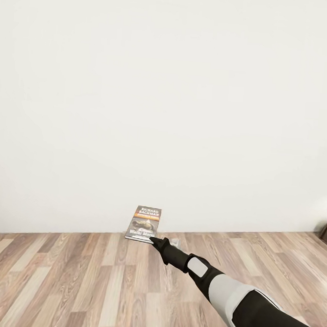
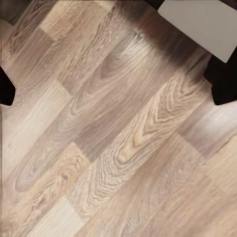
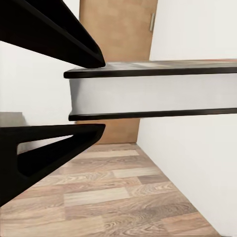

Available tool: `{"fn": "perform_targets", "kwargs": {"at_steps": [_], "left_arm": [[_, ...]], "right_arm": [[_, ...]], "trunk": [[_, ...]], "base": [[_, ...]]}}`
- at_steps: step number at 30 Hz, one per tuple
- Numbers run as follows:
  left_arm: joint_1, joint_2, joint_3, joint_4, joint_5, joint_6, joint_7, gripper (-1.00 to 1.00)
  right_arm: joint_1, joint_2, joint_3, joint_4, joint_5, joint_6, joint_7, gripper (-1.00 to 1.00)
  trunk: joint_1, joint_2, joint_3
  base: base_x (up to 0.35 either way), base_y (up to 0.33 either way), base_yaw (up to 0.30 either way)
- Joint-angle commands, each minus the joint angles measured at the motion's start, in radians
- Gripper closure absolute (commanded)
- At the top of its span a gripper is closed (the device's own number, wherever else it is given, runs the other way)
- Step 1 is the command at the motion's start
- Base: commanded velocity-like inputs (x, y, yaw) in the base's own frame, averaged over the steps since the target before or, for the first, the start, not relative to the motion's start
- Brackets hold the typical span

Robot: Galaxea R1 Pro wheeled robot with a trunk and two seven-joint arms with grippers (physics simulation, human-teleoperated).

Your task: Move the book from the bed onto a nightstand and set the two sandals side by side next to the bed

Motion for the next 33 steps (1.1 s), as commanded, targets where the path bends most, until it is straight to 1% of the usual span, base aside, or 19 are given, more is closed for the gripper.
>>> {"fn": "perform_targets", "kwargs": {"at_steps": [1,17,33], "left_arm": [[-0.001,0.001,0.004,0.002,0.001,-0.003,-0.005,-1.00],[-0.001,0.001,0.004,0.002,0.001,-0.003,-0.006,-1.00],[-0.001,0.002,0.004,0.002,0.001,-0.003,-0.006,-1.00]], "right_arm": [[-0.001,0.001,0.001,0.002,-0.014,0.008,0.004,1.00],[-0.001,0.001,0.001,0.001,-0.014,0.008,0.002,1.00],[-0.001,0.001,0.001,0.001,-0.014,0.008,0.001,1.00]], "trunk": [[0.000,-0.001,-0.001],[0.000,-0.001,-0.001],[0.000,-0.001,-0.001]], "base": [[0.297,0.150,-0.197],[0.298,0.171,-0.189],[0.298,0.171,-0.252]]}}
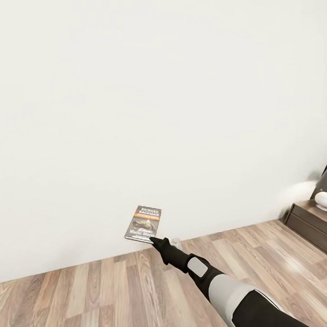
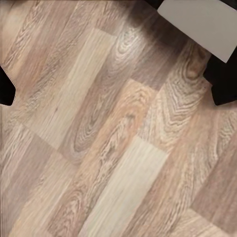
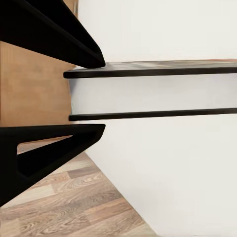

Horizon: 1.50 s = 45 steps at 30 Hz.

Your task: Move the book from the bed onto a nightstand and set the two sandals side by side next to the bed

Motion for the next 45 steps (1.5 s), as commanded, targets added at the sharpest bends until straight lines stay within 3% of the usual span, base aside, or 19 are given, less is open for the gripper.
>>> {"fn": "perform_targets", "kwargs": {"at_steps": [1,29,45], "left_arm": [[-0.001,0.000,0.004,0.002,0.001,-0.003,-0.005,-1.00],[-0.001,0.000,0.004,0.002,0.001,-0.003,-0.004,-1.00],[-0.001,0.000,0.004,0.002,0.001,-0.003,-0.004,-1.00]], "right_arm": [[-0.001,0.001,0.001,0.001,-0.014,0.008,0.003,1.00],[-0.001,0.001,0.001,0.001,-0.014,0.008,0.003,1.00],[-0.001,0.001,0.001,0.001,-0.014,0.008,0.005,1.00]], "trunk": [[0.000,-0.001,-0.001],[0.000,-0.001,-0.001],[0.000,-0.001,-0.001]], "base": [[0.298,0.160,-0.262],[0.297,0.143,-0.263],[0.237,0.020,-0.263]]}}
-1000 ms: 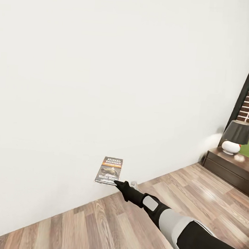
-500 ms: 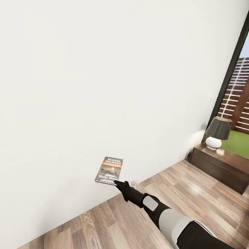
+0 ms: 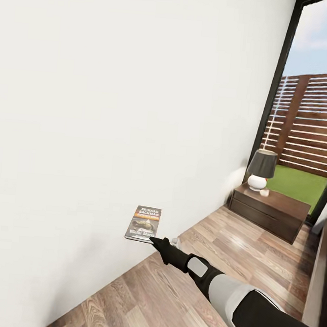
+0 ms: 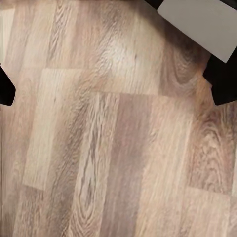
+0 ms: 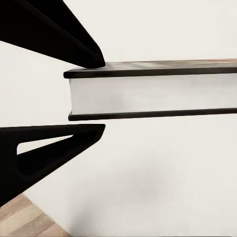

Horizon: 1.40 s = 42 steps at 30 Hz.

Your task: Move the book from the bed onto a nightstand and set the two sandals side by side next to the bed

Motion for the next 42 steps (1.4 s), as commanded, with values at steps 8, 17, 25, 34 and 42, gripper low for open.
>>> {"fn": "perform_targets", "kwargs": {"at_steps": [8,17,25,34,42], "left_arm": [[-0.001,0.000,0.004,0.002,0.001,-0.003,-0.005,-1.00],[-0.001,0.002,0.004,0.002,0.001,-0.003,-0.006,-1.00],[-0.001,0.002,0.004,0.002,0.001,-0.003,-0.005,-1.00],[-0.001,0.002,0.004,0.002,0.001,-0.003,-0.005,-1.00],[-0.001,0.002,0.004,0.002,0.001,-0.003,-0.005,-1.00]], "right_arm": [[-0.001,0.001,0.001,0.001,-0.014,0.008,0.004,1.00],[-0.001,0.001,0.001,0.001,-0.014,0.008,0.004,1.00],[-0.001,0.001,0.001,0.001,-0.014,0.008,0.004,1.00],[-0.001,0.001,0.001,0.001,-0.014,0.008,0.004,1.00],[-0.001,0.001,0.001,0.001,-0.014,0.009,0.004,1.00]], "trunk": [[0.000,-0.001,-0.001],[0.000,-0.001,-0.001],[0.000,-0.001,-0.001],[0.000,-0.001,-0.001],[0.000,-0.001,-0.001]], "base": [[0.219,0.024,-0.263],[0.235,0.165,-0.263],[0.243,0.194,-0.263],[0.206,0.049,-0.263],[0.177,0.005,-0.263]]}}
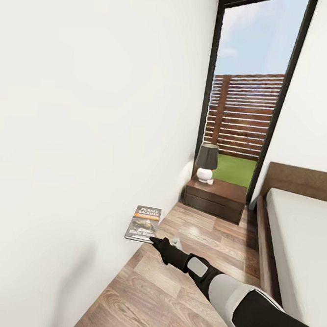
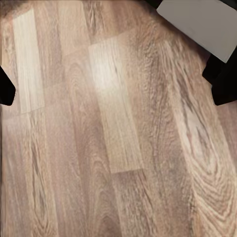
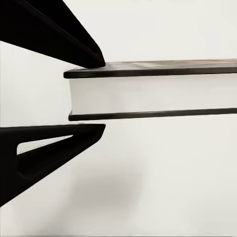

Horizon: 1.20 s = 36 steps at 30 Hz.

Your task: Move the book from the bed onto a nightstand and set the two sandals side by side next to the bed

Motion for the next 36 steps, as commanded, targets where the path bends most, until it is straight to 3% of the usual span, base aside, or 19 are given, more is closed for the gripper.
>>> {"fn": "perform_targets", "kwargs": {"at_steps": [1,36], "left_arm": [[-0.001,0.000,0.004,0.002,0.001,-0.003,-0.005,-1.00],[-0.001,0.000,0.004,0.002,0.001,-0.003,-0.005,-1.00]], "right_arm": [[-0.001,0.001,0.001,0.001,-0.014,0.008,0.003,1.00],[-0.001,0.001,0.001,0.001,-0.014,0.008,0.003,1.00]], "trunk": [[0.000,-0.001,-0.001],[0.000,-0.001,-0.001]], "base": [[0.173,0.001,-0.263],[0.184,0.057,-0.263]]}}
